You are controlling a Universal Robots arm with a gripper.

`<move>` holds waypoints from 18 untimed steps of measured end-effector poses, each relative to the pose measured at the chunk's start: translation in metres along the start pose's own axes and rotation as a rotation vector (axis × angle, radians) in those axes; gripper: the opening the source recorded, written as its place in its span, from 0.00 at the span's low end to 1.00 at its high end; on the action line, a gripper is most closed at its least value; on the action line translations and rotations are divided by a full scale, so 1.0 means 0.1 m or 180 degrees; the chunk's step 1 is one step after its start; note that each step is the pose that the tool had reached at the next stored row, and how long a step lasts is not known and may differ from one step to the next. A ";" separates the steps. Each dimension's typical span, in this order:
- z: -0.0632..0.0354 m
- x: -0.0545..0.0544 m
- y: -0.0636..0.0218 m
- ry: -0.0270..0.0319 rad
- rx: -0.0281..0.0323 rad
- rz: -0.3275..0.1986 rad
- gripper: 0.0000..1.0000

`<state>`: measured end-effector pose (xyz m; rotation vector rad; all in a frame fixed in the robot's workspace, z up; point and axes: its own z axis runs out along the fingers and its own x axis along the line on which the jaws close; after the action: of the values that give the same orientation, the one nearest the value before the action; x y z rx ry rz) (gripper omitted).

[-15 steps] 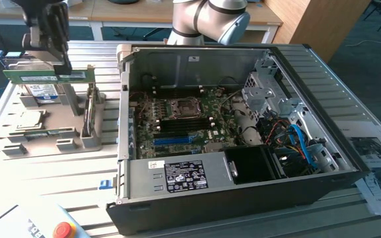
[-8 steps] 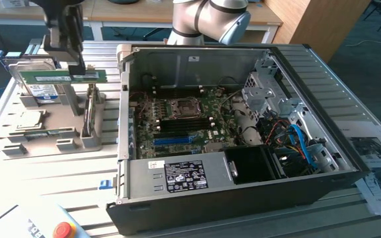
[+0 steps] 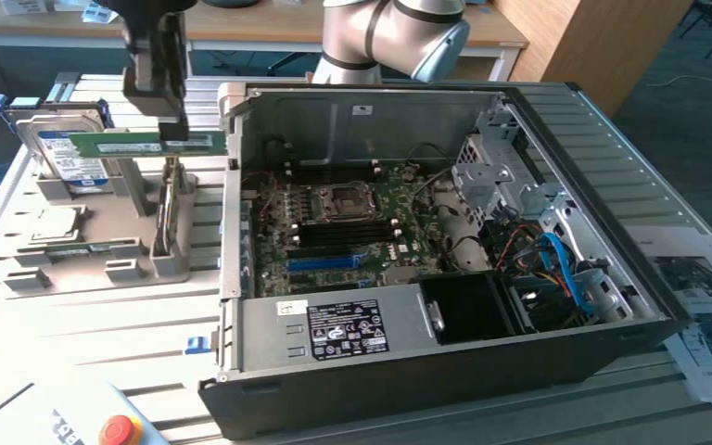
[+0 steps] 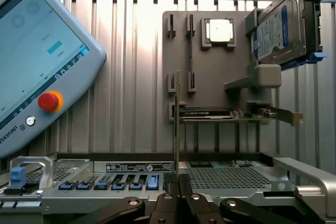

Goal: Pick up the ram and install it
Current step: 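Pick up the ram and move it above insertion slot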

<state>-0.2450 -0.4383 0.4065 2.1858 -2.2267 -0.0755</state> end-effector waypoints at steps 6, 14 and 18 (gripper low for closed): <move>-0.011 0.01 -0.201 0.0000 0.0000 0.0000 0.12; -0.024 0.02 -0.465 0.0000 0.0000 0.0000 0.12; -0.030 0.02 -0.600 0.0000 0.0000 0.0000 0.12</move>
<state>-0.1850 -0.4415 0.4065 2.1858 -2.2266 -0.0756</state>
